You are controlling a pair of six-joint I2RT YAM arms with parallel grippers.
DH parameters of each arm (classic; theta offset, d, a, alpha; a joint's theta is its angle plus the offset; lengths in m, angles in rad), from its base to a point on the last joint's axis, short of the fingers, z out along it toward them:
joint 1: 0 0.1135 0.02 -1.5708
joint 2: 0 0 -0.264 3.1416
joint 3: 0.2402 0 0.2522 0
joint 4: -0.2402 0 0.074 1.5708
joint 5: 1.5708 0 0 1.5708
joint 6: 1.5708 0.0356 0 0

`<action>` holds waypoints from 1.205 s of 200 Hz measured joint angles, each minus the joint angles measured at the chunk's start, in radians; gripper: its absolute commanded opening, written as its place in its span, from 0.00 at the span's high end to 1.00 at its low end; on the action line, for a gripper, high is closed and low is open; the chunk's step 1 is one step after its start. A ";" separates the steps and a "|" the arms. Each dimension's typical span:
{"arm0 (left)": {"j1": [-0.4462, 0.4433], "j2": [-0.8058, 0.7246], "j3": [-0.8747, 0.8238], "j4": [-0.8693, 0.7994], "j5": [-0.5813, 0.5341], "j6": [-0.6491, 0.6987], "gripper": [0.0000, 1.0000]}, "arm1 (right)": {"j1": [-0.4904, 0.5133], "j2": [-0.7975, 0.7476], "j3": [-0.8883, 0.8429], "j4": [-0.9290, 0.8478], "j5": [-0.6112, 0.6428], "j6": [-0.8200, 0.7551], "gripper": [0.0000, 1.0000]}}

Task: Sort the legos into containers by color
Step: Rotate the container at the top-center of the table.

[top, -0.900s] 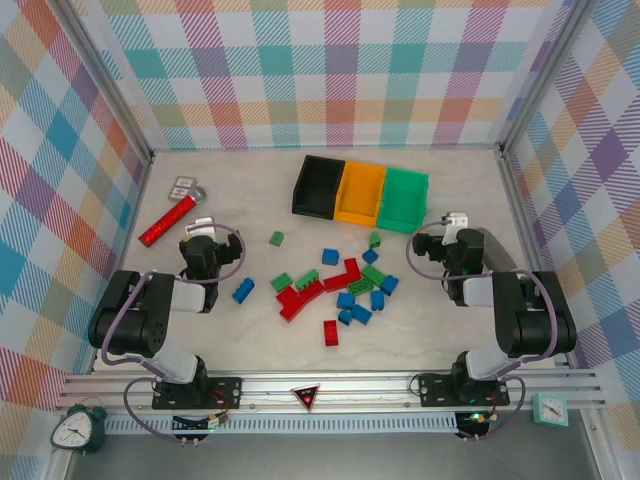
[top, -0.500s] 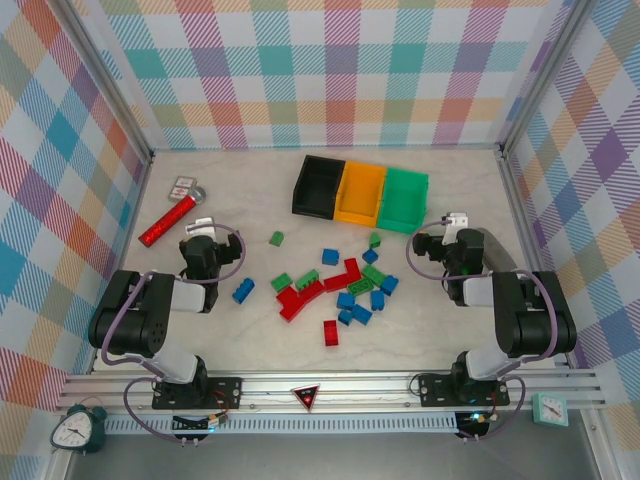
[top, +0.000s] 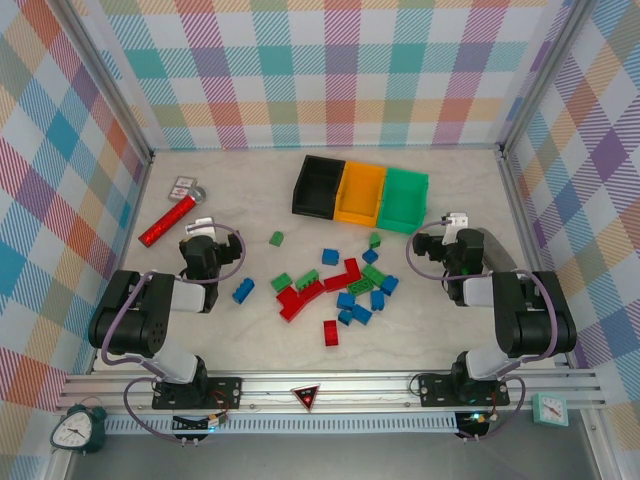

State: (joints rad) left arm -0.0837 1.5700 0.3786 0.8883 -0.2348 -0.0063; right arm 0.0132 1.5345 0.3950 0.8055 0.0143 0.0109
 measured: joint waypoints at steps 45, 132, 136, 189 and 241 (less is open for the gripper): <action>0.000 -0.001 0.001 -0.006 -0.001 0.000 0.00 | 0.000 -0.005 0.003 -0.014 -0.006 -0.001 0.01; -0.006 -0.253 0.362 -0.602 0.111 -0.110 0.00 | 0.000 -0.309 0.278 -0.554 -0.072 0.117 0.01; -0.006 -0.247 0.396 -0.637 0.135 -0.124 0.00 | 0.000 -0.309 0.302 -0.594 -0.088 0.132 0.01; -0.025 0.062 0.816 -0.925 0.488 -0.286 0.05 | 0.000 -0.260 0.413 -0.951 -0.288 0.291 0.01; -0.156 0.570 1.439 -1.330 0.545 -0.257 0.16 | 0.023 -0.318 0.371 -1.139 -0.369 0.379 0.01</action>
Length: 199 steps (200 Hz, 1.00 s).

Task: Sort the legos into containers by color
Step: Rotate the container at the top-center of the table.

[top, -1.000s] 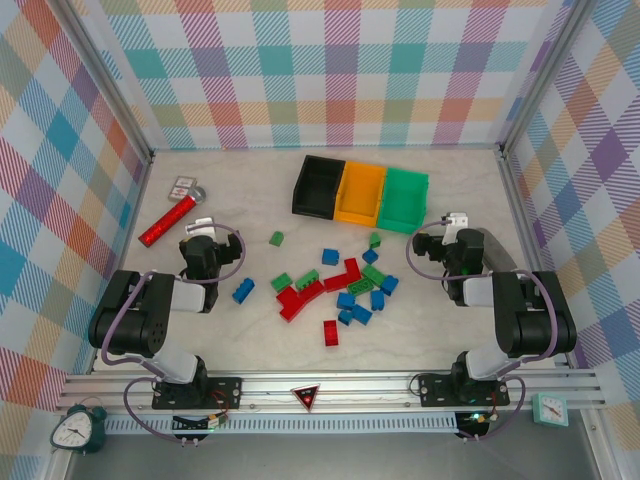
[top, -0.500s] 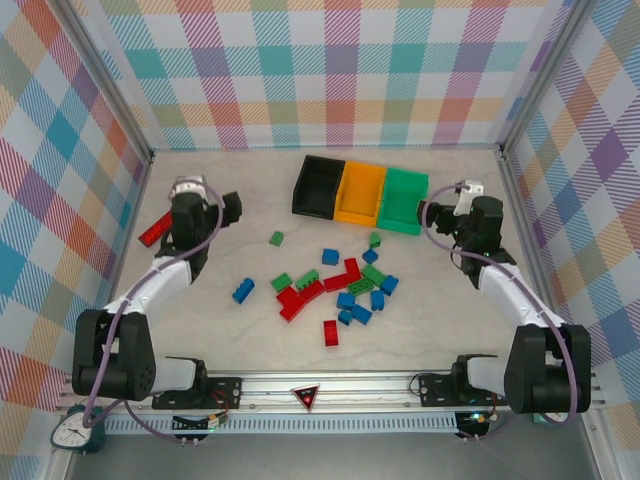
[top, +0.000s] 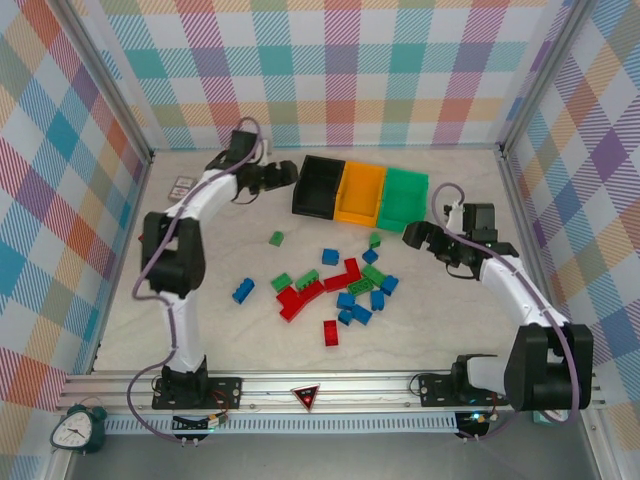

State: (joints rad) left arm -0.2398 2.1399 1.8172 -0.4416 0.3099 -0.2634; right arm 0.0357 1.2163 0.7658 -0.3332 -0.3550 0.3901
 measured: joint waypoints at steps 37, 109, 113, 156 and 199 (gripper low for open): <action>-0.060 0.221 0.307 -0.224 -0.062 0.056 0.24 | 0.010 -0.149 -0.027 -0.096 -0.002 0.021 0.01; -0.058 0.179 0.142 -0.307 -0.201 0.109 0.27 | 0.012 -0.252 -0.099 -0.135 -0.016 0.067 0.01; -0.058 0.166 0.118 -0.307 -0.208 0.111 0.27 | 0.013 -0.250 -0.101 -0.136 -0.018 0.069 0.01; -0.044 0.024 -0.103 -0.284 -0.268 0.131 0.26 | 0.043 -0.222 -0.117 -0.117 -0.026 0.094 0.01; -0.010 -0.088 -0.224 -0.278 -0.302 0.137 0.21 | 0.151 -0.140 -0.117 -0.095 -0.001 0.109 0.01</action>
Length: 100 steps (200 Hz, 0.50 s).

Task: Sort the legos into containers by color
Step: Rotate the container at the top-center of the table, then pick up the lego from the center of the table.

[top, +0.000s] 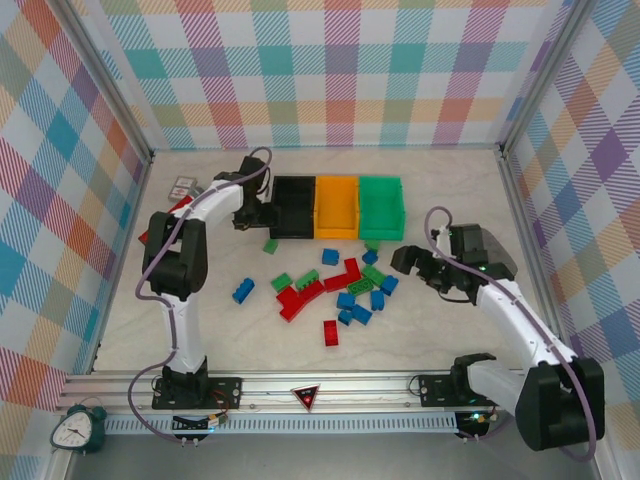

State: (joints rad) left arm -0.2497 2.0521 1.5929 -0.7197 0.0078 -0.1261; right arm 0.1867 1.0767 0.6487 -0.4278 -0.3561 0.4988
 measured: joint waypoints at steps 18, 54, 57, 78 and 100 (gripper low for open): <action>0.004 -0.038 -0.001 0.004 0.005 0.000 0.17 | 0.077 0.085 0.016 -0.017 0.053 -0.001 0.05; 0.003 -0.157 -0.001 0.014 0.064 -0.016 0.15 | 0.204 0.314 0.161 -0.101 0.192 -0.007 0.18; 0.003 -0.168 -0.001 0.013 0.071 -0.017 0.15 | 0.211 0.331 0.172 -0.105 0.201 -0.009 0.19; 0.003 -0.244 -0.001 -0.008 0.116 -0.019 0.15 | 0.243 0.407 0.216 -0.119 0.256 -0.008 0.30; 0.004 -0.297 -0.001 -0.056 0.158 -0.014 0.15 | 0.247 0.455 0.225 -0.134 0.291 0.003 0.41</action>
State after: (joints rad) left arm -0.2455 1.7550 1.5921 -0.7757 0.1654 -0.1406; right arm 0.4335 1.5318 0.8738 -0.5621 -0.0654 0.5014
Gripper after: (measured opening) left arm 0.850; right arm 0.642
